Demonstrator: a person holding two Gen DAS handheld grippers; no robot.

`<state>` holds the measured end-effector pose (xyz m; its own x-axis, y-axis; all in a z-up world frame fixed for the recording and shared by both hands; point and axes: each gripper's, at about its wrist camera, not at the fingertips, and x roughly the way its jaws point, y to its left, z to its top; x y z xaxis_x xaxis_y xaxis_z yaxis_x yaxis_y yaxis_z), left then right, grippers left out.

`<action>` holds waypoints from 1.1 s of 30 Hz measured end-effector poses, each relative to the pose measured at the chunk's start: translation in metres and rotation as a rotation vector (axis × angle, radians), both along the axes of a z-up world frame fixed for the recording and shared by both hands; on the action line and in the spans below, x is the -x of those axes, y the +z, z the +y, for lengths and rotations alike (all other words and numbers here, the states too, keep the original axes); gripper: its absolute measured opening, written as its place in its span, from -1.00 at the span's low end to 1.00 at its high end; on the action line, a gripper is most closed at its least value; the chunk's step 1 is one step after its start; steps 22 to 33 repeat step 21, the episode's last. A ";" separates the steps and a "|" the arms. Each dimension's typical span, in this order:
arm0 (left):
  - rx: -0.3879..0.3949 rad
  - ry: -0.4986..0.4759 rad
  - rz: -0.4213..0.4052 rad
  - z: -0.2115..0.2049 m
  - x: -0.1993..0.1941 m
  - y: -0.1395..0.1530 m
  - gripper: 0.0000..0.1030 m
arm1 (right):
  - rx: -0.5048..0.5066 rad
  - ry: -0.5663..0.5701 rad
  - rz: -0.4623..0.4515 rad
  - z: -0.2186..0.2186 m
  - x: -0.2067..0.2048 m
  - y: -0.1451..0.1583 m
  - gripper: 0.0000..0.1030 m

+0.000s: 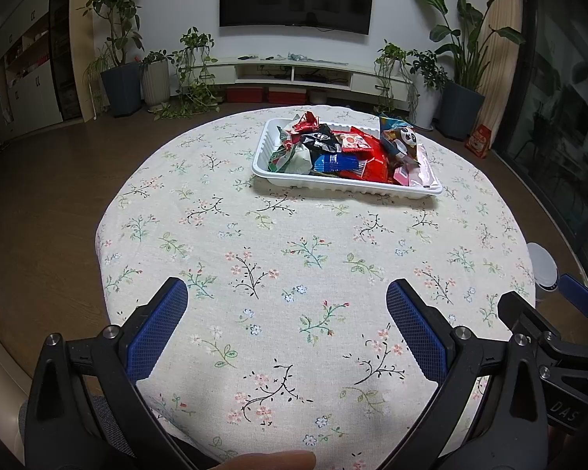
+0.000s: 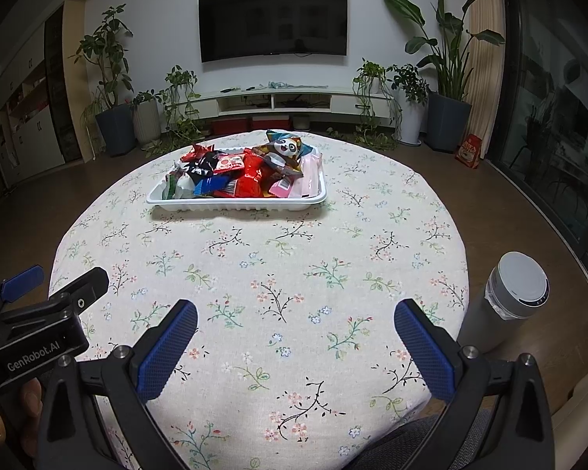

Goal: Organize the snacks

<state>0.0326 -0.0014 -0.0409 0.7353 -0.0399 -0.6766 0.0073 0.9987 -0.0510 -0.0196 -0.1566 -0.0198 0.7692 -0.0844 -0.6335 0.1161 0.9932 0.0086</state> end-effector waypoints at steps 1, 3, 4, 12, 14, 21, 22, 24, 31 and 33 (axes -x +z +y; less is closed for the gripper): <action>0.000 0.000 0.000 0.000 0.000 0.000 0.99 | 0.000 0.000 0.000 0.000 0.001 0.000 1.00; 0.000 0.001 0.000 0.000 0.000 0.000 0.99 | 0.000 0.000 0.000 0.000 0.001 0.000 1.00; 0.000 0.000 0.000 0.000 0.000 0.000 0.99 | 0.000 0.000 0.000 0.000 0.001 0.000 1.00; 0.000 0.000 0.000 0.000 0.000 -0.001 0.99 | -0.001 0.000 0.001 0.000 0.001 0.001 1.00; -0.002 0.001 -0.002 0.000 0.000 -0.001 0.99 | -0.001 0.001 0.001 -0.001 -0.001 0.001 1.00; 0.000 -0.008 -0.021 0.001 0.001 0.000 0.99 | -0.003 -0.002 0.005 0.002 0.005 -0.004 1.00; 0.000 -0.008 -0.021 0.001 0.001 0.000 0.99 | -0.003 -0.002 0.005 0.002 0.005 -0.004 1.00; 0.000 -0.008 -0.021 0.001 0.001 0.000 0.99 | -0.003 -0.002 0.005 0.002 0.005 -0.004 1.00; 0.000 -0.008 -0.021 0.001 0.001 0.000 0.99 | -0.003 -0.002 0.005 0.002 0.005 -0.004 1.00; 0.000 -0.008 -0.021 0.001 0.001 0.000 0.99 | -0.003 -0.002 0.005 0.002 0.005 -0.004 1.00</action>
